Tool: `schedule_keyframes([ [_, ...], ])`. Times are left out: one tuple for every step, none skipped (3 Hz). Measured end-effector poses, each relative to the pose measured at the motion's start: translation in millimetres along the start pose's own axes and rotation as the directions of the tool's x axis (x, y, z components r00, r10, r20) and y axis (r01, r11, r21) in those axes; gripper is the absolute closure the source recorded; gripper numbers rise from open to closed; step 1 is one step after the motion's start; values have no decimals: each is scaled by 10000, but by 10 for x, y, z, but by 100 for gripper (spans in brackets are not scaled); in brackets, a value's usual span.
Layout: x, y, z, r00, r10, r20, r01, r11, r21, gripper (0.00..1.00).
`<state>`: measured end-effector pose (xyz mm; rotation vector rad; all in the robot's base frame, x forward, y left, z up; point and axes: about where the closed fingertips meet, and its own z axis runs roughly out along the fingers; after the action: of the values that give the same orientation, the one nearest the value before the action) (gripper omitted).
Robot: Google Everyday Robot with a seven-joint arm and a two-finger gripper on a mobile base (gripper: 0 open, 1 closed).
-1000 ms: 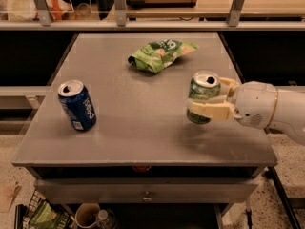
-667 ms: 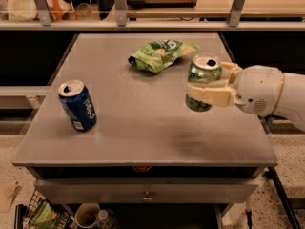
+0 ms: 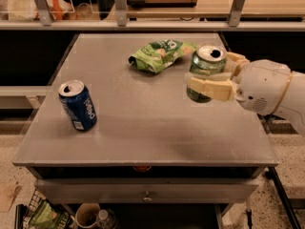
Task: Knock green can over
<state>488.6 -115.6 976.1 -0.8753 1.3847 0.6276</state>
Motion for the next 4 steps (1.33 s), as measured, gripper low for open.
schedule_keyframes([
  [-85, 31, -16, 9866, -1425, 789, 1380, 9886, 604, 100],
  [-125, 101, 8, 9349, -3420, 946, 3342, 9383, 893, 100],
  [-125, 150, 21, 8181, -5717, 630, 5657, 8196, 912, 100],
  [-97, 175, 55, 6877, -7259, 131, 7249, 6876, 413, 100],
])
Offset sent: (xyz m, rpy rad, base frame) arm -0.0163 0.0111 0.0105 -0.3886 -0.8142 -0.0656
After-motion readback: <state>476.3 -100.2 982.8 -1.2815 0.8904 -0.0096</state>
